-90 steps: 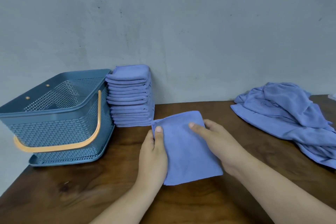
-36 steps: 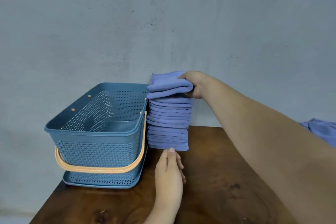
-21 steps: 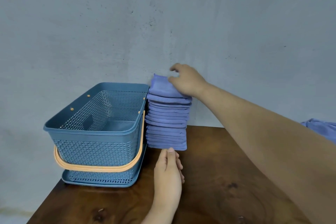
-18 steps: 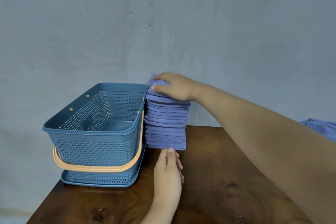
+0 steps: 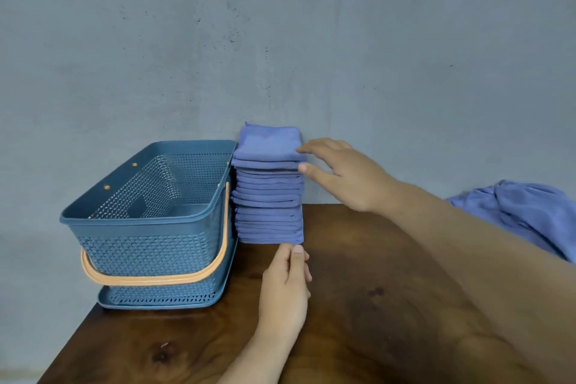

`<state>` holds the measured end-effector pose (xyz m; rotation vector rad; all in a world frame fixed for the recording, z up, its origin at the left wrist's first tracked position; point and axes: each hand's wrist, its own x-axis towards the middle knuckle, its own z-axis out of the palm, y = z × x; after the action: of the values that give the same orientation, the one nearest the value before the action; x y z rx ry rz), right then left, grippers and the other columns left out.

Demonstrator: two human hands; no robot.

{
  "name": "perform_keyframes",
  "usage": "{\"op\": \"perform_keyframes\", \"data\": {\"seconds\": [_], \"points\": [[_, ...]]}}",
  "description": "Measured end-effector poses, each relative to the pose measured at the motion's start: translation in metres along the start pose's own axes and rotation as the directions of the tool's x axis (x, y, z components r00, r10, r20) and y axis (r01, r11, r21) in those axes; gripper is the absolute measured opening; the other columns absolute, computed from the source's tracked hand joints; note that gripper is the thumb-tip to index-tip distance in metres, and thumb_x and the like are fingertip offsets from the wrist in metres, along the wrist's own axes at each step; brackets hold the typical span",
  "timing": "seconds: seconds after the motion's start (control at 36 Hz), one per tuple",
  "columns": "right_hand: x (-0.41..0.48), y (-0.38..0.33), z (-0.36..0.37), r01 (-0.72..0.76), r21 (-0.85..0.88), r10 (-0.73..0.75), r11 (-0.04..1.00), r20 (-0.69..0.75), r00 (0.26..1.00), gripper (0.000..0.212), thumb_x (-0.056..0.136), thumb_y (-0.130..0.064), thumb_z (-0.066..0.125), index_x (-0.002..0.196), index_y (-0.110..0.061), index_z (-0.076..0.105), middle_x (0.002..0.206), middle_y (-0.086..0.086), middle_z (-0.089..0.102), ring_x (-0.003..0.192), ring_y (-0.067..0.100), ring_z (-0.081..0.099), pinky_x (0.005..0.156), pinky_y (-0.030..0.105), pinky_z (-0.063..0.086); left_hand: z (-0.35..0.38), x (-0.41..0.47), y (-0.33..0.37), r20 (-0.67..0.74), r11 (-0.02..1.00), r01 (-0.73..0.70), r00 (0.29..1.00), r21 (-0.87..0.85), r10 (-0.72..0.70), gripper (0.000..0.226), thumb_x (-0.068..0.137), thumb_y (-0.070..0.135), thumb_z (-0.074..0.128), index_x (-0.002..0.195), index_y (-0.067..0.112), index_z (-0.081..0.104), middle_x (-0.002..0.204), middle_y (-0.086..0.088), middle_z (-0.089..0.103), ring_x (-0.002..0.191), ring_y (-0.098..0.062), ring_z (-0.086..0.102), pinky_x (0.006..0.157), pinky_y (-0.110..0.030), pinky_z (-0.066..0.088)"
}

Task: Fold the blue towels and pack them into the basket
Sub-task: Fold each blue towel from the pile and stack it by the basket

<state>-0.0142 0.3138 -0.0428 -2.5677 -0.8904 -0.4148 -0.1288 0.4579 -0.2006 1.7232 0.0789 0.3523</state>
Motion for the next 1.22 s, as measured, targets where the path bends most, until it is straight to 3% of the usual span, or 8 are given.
{"op": "perform_keyframes", "data": {"seconds": [0.36,0.56,0.75,0.86,0.92,1.0,1.08,1.22], "points": [[-0.234,0.145,-0.002,-0.416,0.118,0.43,0.902,-0.34,0.836,0.012,0.104,-0.042,0.058,0.111,-0.04,0.068,0.115,-0.022,0.066,0.113,0.007,0.058,0.098,0.034,0.05,0.035,-0.018,-0.007,0.397,0.752,-0.358,0.907,0.553,0.14,0.012,0.106,0.054,0.047,0.116,0.048,0.048,0.099,0.025,0.065,0.09,0.003,0.064,0.077,-0.029,0.055],[-0.284,0.222,-0.003,-0.652,-0.095,0.58,0.752,-0.373,0.724,0.033,0.098,-0.035,0.063,0.131,-0.031,0.069,0.138,-0.007,0.065,0.124,0.026,0.052,0.099,0.046,0.05,0.089,-0.019,0.002,0.462,0.55,-0.475,0.87,0.687,0.175,0.027,0.104,0.051,0.051,0.129,0.046,0.043,0.086,0.017,0.057,0.075,0.0,0.059,0.058,-0.018,0.041],[-0.28,0.273,-0.011,-0.782,-0.311,0.687,0.54,-0.374,0.623,0.056,0.094,-0.047,0.066,0.148,-0.034,0.055,0.159,0.013,0.044,0.146,0.043,0.037,0.106,0.059,0.042,0.114,-0.012,0.002,0.437,0.515,-0.451,0.886,0.729,0.157,0.032,0.104,0.052,0.048,0.134,0.044,0.04,0.082,0.015,0.057,0.074,-0.003,0.06,0.065,-0.021,0.046],[-0.258,0.315,-0.046,-0.84,-0.361,0.779,0.406,-0.344,0.524,0.059,0.105,-0.053,0.047,0.16,-0.042,0.031,0.172,0.02,0.015,0.157,0.05,0.007,0.12,0.066,0.021,0.115,-0.009,0.0,0.418,0.534,-0.421,0.898,0.733,0.134,0.029,0.104,0.052,0.049,0.131,0.047,0.04,0.083,0.013,0.057,0.074,-0.003,0.06,0.065,-0.02,0.047],[-0.249,0.332,-0.058,-0.853,-0.345,0.81,0.393,-0.31,0.498,0.056,0.108,-0.047,0.043,0.161,-0.04,0.027,0.172,0.021,0.015,0.156,0.052,0.011,0.12,0.066,0.022,0.116,-0.007,-0.001,0.412,0.542,-0.413,0.902,0.732,0.13,0.028,0.103,0.052,0.05,0.13,0.047,0.04,0.083,0.012,0.058,0.074,-0.003,0.061,0.065,-0.019,0.047],[-0.245,0.346,-0.066,-0.847,-0.274,0.809,0.455,-0.269,0.522,0.05,0.109,-0.023,0.046,0.158,-0.03,0.039,0.159,0.021,0.036,0.134,0.048,0.045,0.098,0.058,0.046,0.115,-0.006,-0.002,0.408,0.552,-0.408,0.904,0.727,0.13,0.029,0.103,0.052,0.051,0.129,0.049,0.038,0.083,0.011,0.058,0.076,-0.003,0.061,0.065,-0.019,0.048],[-0.242,0.338,-0.067,-0.791,-0.242,0.683,0.561,-0.405,0.608,0.034,0.105,-0.008,0.051,0.135,-0.016,0.065,0.133,0.018,0.052,0.102,0.041,0.055,0.068,0.044,0.044,0.114,-0.005,-0.004,0.41,0.568,-0.407,0.902,0.715,0.13,0.029,0.103,0.05,0.051,0.129,0.049,0.038,0.084,0.01,0.058,0.077,-0.003,0.062,0.063,-0.019,0.046],[-0.223,0.253,-0.046,-0.462,-0.186,0.316,0.867,-0.512,0.799,0.031,0.095,-0.002,0.06,0.118,-0.018,0.074,0.119,0.007,0.061,0.097,0.034,0.06,0.066,0.043,0.05,0.112,-0.002,-0.003,0.406,0.631,-0.402,0.902,0.664,0.147,0.029,0.104,0.047,0.052,0.13,0.048,0.038,0.085,0.013,0.06,0.081,-0.001,0.063,0.062,-0.018,0.043]]}}
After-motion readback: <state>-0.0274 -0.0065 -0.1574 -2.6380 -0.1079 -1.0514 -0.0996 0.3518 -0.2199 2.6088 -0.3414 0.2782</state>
